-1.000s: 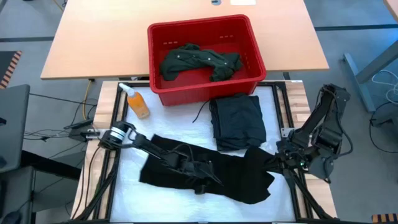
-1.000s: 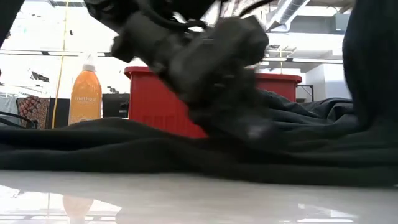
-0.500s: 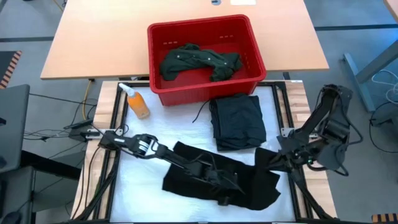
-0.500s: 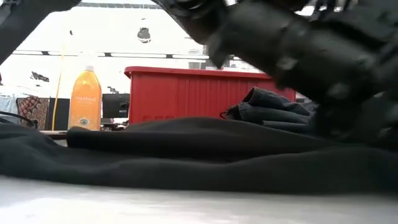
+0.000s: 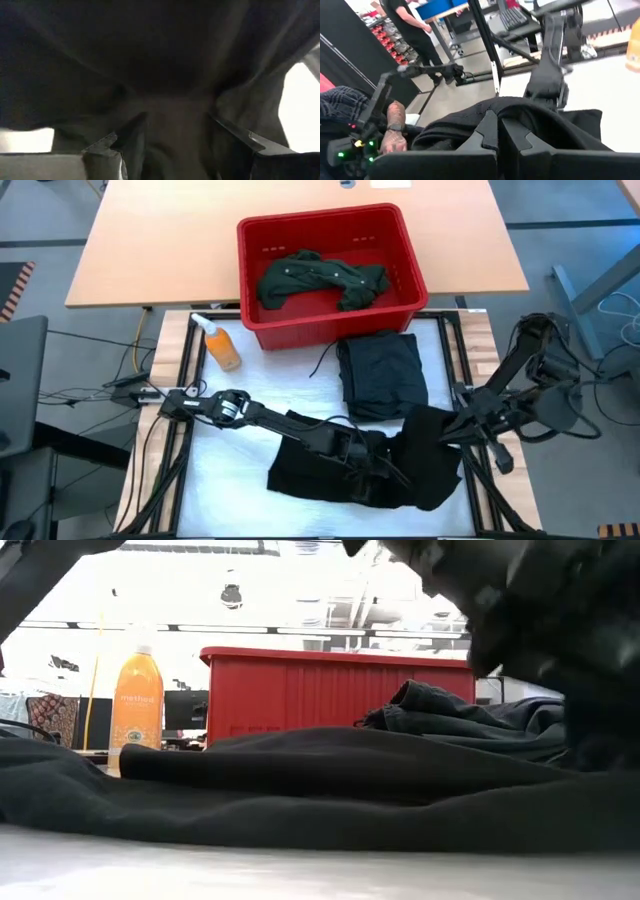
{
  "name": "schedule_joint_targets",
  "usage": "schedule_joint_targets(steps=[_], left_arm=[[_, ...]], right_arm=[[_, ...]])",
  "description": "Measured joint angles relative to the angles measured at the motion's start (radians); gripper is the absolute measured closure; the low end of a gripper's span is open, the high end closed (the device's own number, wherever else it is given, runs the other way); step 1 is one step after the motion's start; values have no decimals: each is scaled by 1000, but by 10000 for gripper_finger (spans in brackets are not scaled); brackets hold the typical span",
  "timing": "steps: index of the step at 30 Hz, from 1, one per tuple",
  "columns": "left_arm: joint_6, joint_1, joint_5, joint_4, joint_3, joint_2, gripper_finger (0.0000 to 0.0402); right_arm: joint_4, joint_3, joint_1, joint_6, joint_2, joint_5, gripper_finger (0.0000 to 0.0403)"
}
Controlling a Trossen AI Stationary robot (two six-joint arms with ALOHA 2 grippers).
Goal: Fold Laundry from Bin
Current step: Fold the black shirt
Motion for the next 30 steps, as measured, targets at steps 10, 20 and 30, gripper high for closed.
schedule_joint_targets(steps=[10,20,30], left_arm=[[-44,-5,50,176,-4,96,214],[-56,22,30,459,-2,130,214],[-41,50,72,65,-6,52,214]], right_arm=[[-6,49,-9,-86,0,0,382],[-14,50,-55,-79,0,-1,382],[-30,50,-65,-79,0,-5,382]])
